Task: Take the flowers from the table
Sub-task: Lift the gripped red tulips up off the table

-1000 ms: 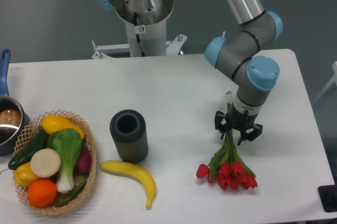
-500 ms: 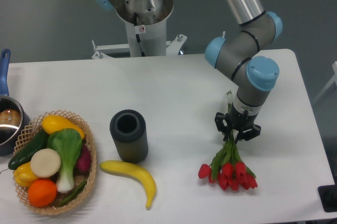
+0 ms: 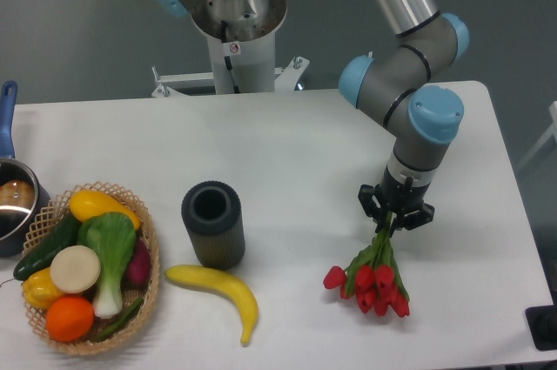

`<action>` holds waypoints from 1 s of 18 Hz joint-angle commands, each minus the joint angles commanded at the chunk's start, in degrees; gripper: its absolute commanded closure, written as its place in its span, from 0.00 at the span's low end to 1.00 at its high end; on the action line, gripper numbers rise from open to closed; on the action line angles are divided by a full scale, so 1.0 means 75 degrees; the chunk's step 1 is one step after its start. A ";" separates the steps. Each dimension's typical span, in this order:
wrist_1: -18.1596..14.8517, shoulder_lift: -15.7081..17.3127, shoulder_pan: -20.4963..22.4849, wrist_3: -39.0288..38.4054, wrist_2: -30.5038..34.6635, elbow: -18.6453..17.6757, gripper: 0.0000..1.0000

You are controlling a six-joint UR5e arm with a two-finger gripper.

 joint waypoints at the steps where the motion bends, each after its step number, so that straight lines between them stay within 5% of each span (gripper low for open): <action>1: 0.0000 0.0093 -0.0012 -0.0012 0.0000 0.0047 0.72; 8: 0.0000 0.0878 0.0000 -0.0058 -0.0163 0.0293 0.72; 18: 0.0000 0.1546 0.0315 -0.1382 -0.2868 0.1067 0.72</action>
